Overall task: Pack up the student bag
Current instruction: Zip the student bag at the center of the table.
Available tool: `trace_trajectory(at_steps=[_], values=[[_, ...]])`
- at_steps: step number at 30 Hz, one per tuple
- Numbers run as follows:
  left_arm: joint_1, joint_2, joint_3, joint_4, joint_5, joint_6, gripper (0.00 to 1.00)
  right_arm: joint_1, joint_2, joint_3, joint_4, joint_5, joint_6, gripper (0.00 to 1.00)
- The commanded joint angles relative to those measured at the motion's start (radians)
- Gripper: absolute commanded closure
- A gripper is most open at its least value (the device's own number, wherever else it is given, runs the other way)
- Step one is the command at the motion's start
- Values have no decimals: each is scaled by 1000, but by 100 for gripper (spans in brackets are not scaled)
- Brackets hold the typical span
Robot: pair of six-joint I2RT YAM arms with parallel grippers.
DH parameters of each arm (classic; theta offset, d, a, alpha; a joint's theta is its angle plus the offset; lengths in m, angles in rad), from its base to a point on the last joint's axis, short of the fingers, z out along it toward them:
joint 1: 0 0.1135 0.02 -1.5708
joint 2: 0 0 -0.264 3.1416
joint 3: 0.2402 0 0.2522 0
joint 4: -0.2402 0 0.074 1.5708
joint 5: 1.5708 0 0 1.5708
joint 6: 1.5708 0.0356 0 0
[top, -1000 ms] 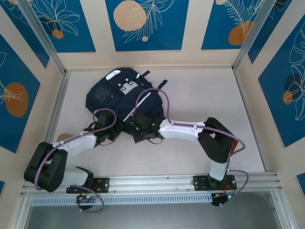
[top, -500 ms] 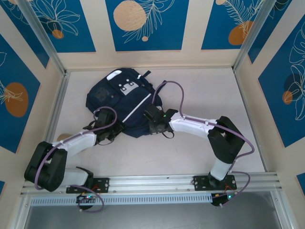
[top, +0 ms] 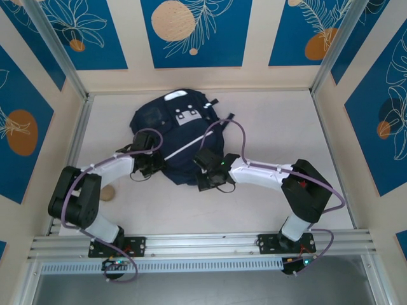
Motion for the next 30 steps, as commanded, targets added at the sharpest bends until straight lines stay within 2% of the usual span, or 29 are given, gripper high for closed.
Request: trace_trajectory(at_steps=[1, 5, 7, 10, 12, 15, 17, 23, 30], values=[[5, 48, 89, 89, 51, 83, 95, 66, -3, -5, -8, -153, 39, 100], [8, 49, 132, 29, -32, 79, 85, 71, 35, 47, 23, -108, 55, 100], [14, 15, 129, -19, -103, 50, 72, 64, 51, 75, 47, -86, 61, 100], [23, -66, 93, -65, -168, 26, 61, 50, 79, 110, 108, -111, 64, 100], [28, -122, 62, -91, -171, 12, 56, 40, 104, 138, 136, -137, 56, 100], [29, -195, 5, -97, -102, -21, 51, 23, 140, 193, 156, -178, 41, 100], [29, -234, -38, -76, -16, -63, 48, 13, 158, 220, 170, -211, 35, 100], [29, -276, -143, 20, 137, -224, 39, 2, 178, 247, 191, -267, 37, 100], [30, -235, -133, 82, 177, -271, 36, 4, 170, 226, 196, -264, 46, 100]])
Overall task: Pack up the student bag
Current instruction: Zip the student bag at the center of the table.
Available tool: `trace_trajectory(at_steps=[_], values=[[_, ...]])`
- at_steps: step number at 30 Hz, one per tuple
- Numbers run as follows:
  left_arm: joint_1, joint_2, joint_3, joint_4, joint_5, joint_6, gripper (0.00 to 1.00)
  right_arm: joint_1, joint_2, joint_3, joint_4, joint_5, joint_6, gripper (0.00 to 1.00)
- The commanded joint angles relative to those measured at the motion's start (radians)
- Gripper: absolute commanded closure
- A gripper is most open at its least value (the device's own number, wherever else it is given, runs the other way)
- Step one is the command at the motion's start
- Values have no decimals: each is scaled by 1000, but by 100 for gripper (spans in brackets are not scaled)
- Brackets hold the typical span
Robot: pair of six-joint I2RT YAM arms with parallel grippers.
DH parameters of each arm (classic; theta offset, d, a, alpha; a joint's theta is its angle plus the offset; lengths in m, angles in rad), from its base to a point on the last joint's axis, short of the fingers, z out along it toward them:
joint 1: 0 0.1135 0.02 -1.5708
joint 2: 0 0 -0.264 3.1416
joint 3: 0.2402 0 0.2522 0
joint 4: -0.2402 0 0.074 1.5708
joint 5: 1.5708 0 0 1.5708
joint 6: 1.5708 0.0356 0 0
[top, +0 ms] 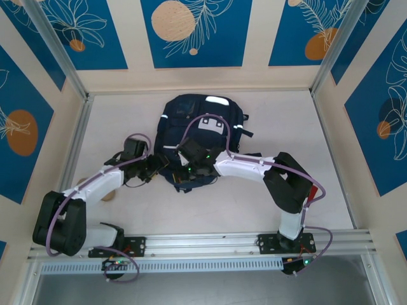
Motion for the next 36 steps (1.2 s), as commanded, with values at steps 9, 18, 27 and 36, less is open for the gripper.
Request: trace_trajectory(at_steps=[9, 18, 27, 36], values=[[7, 78, 10, 78, 47, -47, 54, 15, -12, 11, 8, -1, -3, 100], [7, 89, -17, 92, -53, -7, 88, 48, -62, 27, -285, 234, 16, 100], [8, 108, -17, 75, -98, 25, 90, 13, -202, -98, -453, 425, 65, 100], [10, 39, 0, 13, -121, 40, 82, -62, -247, -152, -399, 406, 16, 100]])
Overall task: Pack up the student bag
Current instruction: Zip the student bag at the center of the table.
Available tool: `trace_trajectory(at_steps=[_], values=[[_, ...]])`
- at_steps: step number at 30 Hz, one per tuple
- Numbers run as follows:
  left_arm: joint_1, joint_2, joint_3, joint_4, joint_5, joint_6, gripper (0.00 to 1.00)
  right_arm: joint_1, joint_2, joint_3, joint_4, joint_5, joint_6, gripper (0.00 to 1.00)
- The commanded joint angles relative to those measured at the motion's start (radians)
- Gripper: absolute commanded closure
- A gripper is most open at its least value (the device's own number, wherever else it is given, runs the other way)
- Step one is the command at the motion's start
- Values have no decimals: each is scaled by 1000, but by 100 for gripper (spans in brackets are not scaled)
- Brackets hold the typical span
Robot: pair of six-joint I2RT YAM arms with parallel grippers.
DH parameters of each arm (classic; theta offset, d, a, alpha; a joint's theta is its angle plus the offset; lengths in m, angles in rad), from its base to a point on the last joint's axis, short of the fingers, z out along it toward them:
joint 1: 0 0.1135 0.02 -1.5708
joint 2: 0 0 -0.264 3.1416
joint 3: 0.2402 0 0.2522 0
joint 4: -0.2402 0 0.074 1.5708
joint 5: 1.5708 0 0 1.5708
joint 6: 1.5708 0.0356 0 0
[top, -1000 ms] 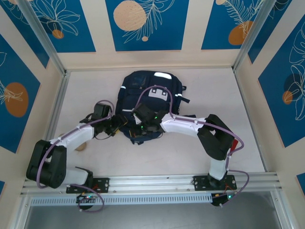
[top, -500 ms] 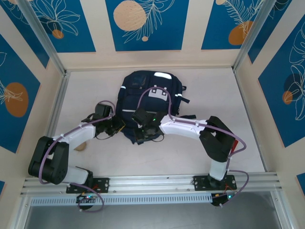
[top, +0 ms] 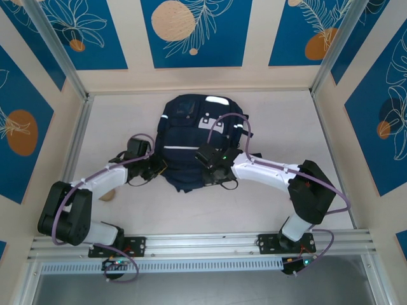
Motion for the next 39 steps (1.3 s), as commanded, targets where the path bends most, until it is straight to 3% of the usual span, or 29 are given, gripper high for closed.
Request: trace_trajectory(at_steps=[1, 8, 14, 18, 27, 32, 39], values=[[13, -51, 7, -70, -100, 28, 78, -9, -39, -12, -17, -15, -42, 100], [13, -180, 11, -160, -76, 12, 49, 24, 35, 62, 218, -289, -99, 100], [13, -225, 15, -149, 27, -17, 35, 57, 150, 196, 294, -387, -128, 100], [12, -175, 15, -78, 114, -42, 32, 64, 182, 236, 295, -411, -138, 100], [12, -78, 28, 0, 120, -73, 40, 74, 157, 183, 302, -400, -117, 100], [13, -56, 30, -6, 95, -60, 60, 82, 149, 176, 277, -362, -107, 100], [12, -48, 61, -112, -15, 45, 77, 95, 91, 121, 179, -215, -111, 100]])
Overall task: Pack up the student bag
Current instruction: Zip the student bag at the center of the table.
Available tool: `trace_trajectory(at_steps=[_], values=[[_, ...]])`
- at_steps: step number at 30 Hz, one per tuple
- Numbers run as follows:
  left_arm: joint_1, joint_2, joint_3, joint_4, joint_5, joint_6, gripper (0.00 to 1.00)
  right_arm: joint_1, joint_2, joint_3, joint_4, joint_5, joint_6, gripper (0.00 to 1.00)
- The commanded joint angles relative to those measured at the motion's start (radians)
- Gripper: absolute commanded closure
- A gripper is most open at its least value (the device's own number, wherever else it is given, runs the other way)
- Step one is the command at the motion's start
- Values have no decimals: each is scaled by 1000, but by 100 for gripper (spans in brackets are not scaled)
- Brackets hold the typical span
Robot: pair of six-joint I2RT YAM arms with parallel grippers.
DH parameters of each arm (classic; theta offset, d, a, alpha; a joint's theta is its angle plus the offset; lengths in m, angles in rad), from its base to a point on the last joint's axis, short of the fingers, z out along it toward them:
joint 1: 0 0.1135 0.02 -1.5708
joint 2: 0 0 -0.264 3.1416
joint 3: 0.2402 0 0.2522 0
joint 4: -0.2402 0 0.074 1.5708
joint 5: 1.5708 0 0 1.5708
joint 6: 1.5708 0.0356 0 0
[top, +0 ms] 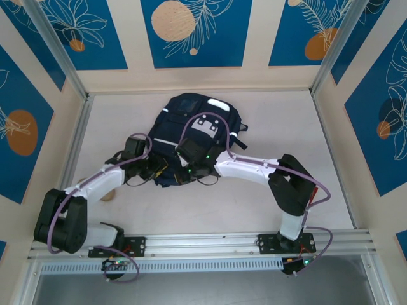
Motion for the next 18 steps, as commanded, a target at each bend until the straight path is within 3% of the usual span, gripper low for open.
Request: trace_trajectory(at_steps=[1, 9, 18], values=[[8, 10, 46, -43, -81, 75, 79, 15, -85, -46, -91, 86, -5, 100], [8, 10, 76, -91, -146, 117, 90, 3, -180, -165, -201, 269, -6, 100], [10, -8, 80, -118, -169, 136, 95, -86, -228, -227, -187, 327, -15, 100]])
